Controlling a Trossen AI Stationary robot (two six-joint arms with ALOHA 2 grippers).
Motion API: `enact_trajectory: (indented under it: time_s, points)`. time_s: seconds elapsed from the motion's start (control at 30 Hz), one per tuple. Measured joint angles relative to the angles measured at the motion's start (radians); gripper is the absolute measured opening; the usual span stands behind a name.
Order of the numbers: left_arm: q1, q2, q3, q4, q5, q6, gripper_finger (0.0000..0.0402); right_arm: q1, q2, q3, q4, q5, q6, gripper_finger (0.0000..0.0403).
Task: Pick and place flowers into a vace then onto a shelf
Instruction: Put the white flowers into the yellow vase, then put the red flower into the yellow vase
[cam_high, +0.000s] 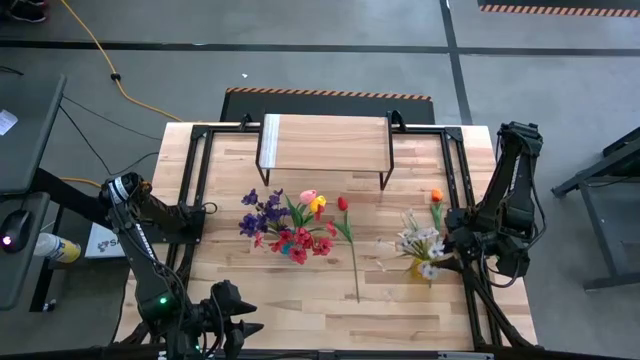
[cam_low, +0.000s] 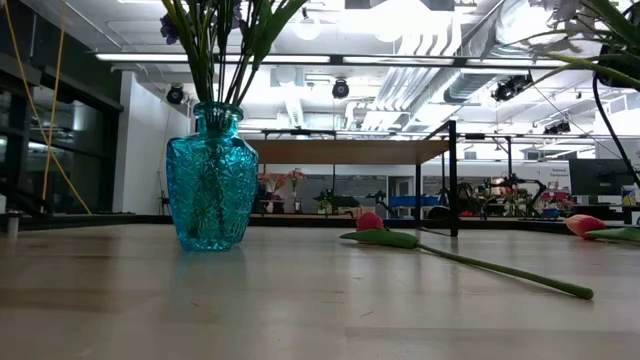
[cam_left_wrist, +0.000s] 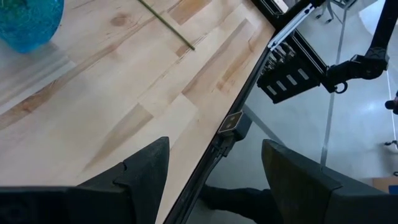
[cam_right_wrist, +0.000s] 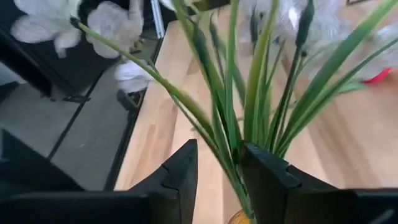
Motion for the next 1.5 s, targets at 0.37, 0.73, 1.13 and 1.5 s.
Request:
enact_trajectory:
  time_s: [0.37, 0.73, 1.13, 1.5]
  points:
    - [0.000, 0.000, 0.000, 0.006, 0.000, 0.002, 0.0287, 0.000, -0.080, 0.004, 0.026, -0.164, 0.075, 0.0140]
    - [0.000, 0.000, 0.000, 0.124, 0.009, 0.002, 0.0287, 0.000, -0.179, 0.004, 0.134, -0.484, 0.278, 0.0129]
    - [0.000, 0.032, 0.000, 0.332, -0.008, 0.100, 0.0287, 0.028, -0.190, 0.004, 0.755, -0.481, -0.170, 0.0130]
    - [0.000, 0.225, 0.001, 0.693, -0.027, 0.160, 0.0287, 0.032, -0.189, 0.004, 1.289, -0.585, -0.881, 0.0130]
